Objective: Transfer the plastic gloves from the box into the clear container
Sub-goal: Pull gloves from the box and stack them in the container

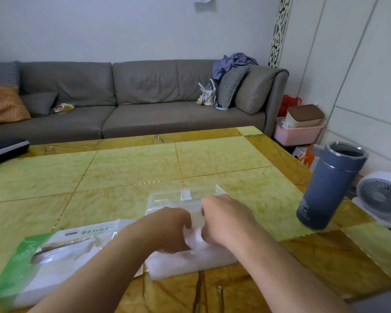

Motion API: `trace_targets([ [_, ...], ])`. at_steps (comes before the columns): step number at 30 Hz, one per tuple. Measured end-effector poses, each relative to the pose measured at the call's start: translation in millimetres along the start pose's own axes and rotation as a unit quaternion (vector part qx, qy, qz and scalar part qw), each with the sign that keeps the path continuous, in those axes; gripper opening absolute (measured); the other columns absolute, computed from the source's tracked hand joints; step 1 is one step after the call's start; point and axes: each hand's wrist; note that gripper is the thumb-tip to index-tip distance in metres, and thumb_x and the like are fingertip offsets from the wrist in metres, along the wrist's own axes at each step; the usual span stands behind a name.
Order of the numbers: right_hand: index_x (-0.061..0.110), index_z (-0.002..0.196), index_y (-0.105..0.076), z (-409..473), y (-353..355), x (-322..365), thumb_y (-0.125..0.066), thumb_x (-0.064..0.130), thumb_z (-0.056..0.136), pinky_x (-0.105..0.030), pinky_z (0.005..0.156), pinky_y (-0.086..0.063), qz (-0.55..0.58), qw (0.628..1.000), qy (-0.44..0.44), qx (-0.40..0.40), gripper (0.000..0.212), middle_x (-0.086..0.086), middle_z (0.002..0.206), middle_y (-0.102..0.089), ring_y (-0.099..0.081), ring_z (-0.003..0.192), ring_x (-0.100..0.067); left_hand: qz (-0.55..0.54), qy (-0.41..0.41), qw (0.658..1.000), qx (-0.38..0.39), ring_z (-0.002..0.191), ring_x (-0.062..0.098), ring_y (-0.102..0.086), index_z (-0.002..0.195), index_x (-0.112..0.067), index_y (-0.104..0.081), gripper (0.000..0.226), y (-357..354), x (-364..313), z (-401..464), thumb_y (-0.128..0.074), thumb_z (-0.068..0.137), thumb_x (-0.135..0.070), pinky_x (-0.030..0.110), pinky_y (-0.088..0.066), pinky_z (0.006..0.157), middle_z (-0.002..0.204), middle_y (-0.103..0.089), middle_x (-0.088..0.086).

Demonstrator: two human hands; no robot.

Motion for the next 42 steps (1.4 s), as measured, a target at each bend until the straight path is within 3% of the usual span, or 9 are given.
trace_targets([
  [3,0.021,0.130,-0.064,8,-10,-3,-0.066,0.009,0.089,-0.037,0.082,-0.057,-0.017,0.999,-0.001,0.034,0.044,-0.003,0.121,-0.065,-0.067,0.102,-0.027,-0.001,-0.011,1.000,-0.027,0.116,0.017,-0.060,0.142,-0.032,-0.047,0.063,11,1,-10,-0.074,0.088,-0.046,0.037,-0.052,0.099,0.128,-0.062,-0.008],
  [8,0.025,0.114,-0.067,24,-16,1,-0.072,0.021,0.087,-0.032,0.070,-0.052,-0.041,0.994,-0.022,0.104,0.028,0.002,0.097,-0.062,-0.060,0.077,-0.020,0.051,0.030,0.993,-0.098,0.103,0.022,-0.066,0.134,-0.027,-0.054,0.045,4,-6,-10,-0.068,0.091,-0.025,0.032,-0.054,0.077,0.117,-0.063,-0.002],
  [15,0.030,0.141,-0.060,32,-20,-2,-0.081,0.031,0.084,-0.033,0.083,-0.047,-0.073,0.987,-0.039,0.140,0.060,-0.005,0.135,-0.054,-0.048,0.099,-0.022,0.038,0.085,0.996,-0.004,0.086,0.021,-0.058,0.120,-0.011,-0.054,0.031,-4,-15,2,-0.065,0.092,-0.013,0.029,-0.045,0.070,0.087,-0.056,0.001],
  [19,0.023,0.145,-0.053,39,-18,0,-0.082,0.034,0.085,-0.039,0.095,-0.056,-0.080,0.976,-0.052,0.196,0.068,-0.008,0.138,-0.057,-0.062,0.113,-0.026,0.081,0.081,0.992,0.056,0.092,0.025,-0.060,0.155,0.009,0.005,0.080,-11,-18,11,-0.050,0.100,-0.011,0.032,-0.049,0.094,0.105,-0.065,0.013],
  [23,0.018,0.142,-0.054,40,-19,0,-0.074,0.025,0.089,-0.036,0.086,-0.056,-0.069,0.977,-0.056,0.196,0.057,-0.008,0.131,-0.062,-0.067,0.107,-0.027,0.030,0.075,0.996,0.043,0.107,0.027,-0.064,0.156,0.004,-0.008,0.067,-11,-9,17,-0.044,0.104,-0.015,0.034,-0.045,0.089,0.118,-0.067,0.012],
  [28,0.014,0.139,-0.062,36,-24,3,-0.072,0.024,0.092,-0.032,0.080,-0.055,-0.008,0.984,-0.084,0.156,0.049,-0.008,0.126,-0.066,-0.069,0.093,-0.024,0.005,0.048,0.999,-0.022,0.079,0.017,-0.056,0.128,-0.011,-0.054,0.041,-6,1,11,-0.070,0.091,-0.021,0.026,-0.047,0.065,0.104,-0.065,0.002],
  [31,0.012,0.137,-0.063,26,-26,-2,-0.062,0.020,0.099,-0.032,0.074,-0.055,0.005,0.993,-0.066,0.094,0.039,-0.006,0.108,-0.066,-0.071,0.089,-0.024,0.016,0.036,0.999,-0.021,0.091,0.020,-0.053,0.135,-0.014,-0.054,0.043,-1,3,4,-0.068,0.096,-0.026,0.030,-0.047,0.078,0.113,-0.061,0.000],
  [37,0.014,0.133,-0.062,1,-19,-7,-0.052,0.011,0.101,-0.045,0.093,-0.060,-0.019,1.000,-0.019,0.003,0.034,-0.008,0.131,-0.063,-0.069,0.109,-0.031,-0.044,0.020,0.994,-0.099,0.102,0.023,-0.066,0.136,-0.024,-0.048,0.045,4,11,-19,-0.051,0.095,-0.006,0.042,-0.059,0.088,0.117,-0.061,-0.001],
  [42,0.020,0.124,-0.065,-6,-8,-4,-0.048,-0.003,0.089,-0.042,0.084,-0.061,0.022,0.997,-0.009,-0.073,0.045,-0.002,0.116,-0.065,-0.068,0.096,-0.025,-0.137,-0.006,0.972,-0.192,0.084,0.015,-0.068,0.140,-0.036,-0.047,0.049,10,22,-40,-0.051,0.098,-0.012,0.041,-0.062,0.074,0.111,-0.066,-0.005],
])
Point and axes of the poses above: each hand's wrist, its own z-axis towards the middle knuckle, its own y-axis out of the back of the hand, x = y × z
